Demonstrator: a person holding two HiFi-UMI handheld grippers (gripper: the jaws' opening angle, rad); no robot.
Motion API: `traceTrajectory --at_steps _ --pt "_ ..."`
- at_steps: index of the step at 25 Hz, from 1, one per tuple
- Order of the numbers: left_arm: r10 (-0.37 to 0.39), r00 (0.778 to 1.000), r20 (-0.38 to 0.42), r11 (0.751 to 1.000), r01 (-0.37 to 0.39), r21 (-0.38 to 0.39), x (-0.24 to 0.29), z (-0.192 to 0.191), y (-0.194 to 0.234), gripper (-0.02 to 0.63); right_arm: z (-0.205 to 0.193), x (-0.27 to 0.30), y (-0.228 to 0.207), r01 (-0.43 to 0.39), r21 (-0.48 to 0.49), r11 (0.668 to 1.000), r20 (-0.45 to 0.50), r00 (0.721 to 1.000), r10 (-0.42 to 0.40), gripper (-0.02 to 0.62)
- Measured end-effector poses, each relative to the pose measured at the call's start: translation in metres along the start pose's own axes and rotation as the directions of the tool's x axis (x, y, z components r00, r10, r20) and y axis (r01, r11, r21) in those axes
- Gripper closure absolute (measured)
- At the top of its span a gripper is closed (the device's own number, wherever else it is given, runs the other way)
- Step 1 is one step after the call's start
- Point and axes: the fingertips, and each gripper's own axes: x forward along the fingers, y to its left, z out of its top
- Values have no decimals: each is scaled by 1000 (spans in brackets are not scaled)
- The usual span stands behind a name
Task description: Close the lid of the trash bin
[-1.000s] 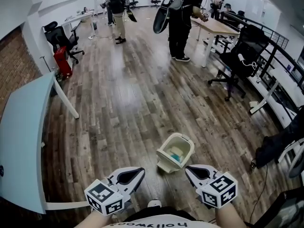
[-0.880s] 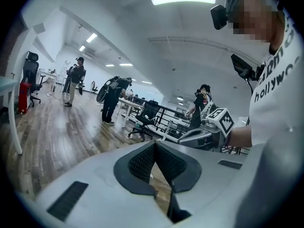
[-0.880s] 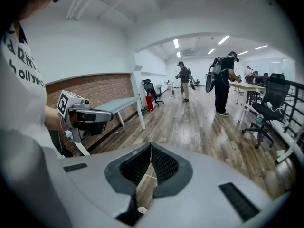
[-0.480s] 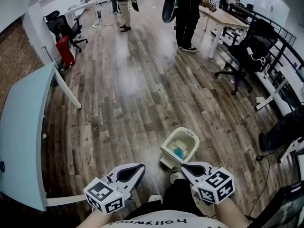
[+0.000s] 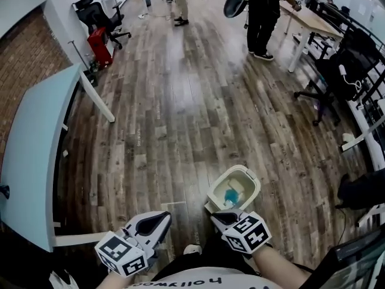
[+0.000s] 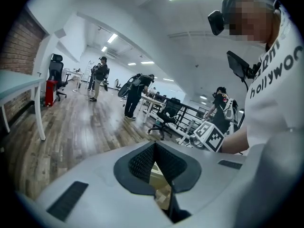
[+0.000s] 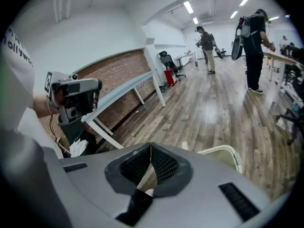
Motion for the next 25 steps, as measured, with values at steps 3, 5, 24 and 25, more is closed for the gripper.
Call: traceTrajectory --at_steps 3,5,24,25 --pt "45 999 -31 999 -45 -19 10 -4 2 601 -13 28 -11 -38 -50 998 -66 997 34 586" --pt "65 997 -49 997 -66 -26 17 -6 3 601 -23 45 -19 -44 -90 995 -118 992 33 586" --pt "139 984 -112 990 -140 -3 60 -9 1 601 -46 58 -98 -66 -44 997 -227 972 54 586" --pt "136 984 -115 990 -138 -6 63 -10 0 601 -45 57 -101 -58 -64 996 -237 971 41 586"
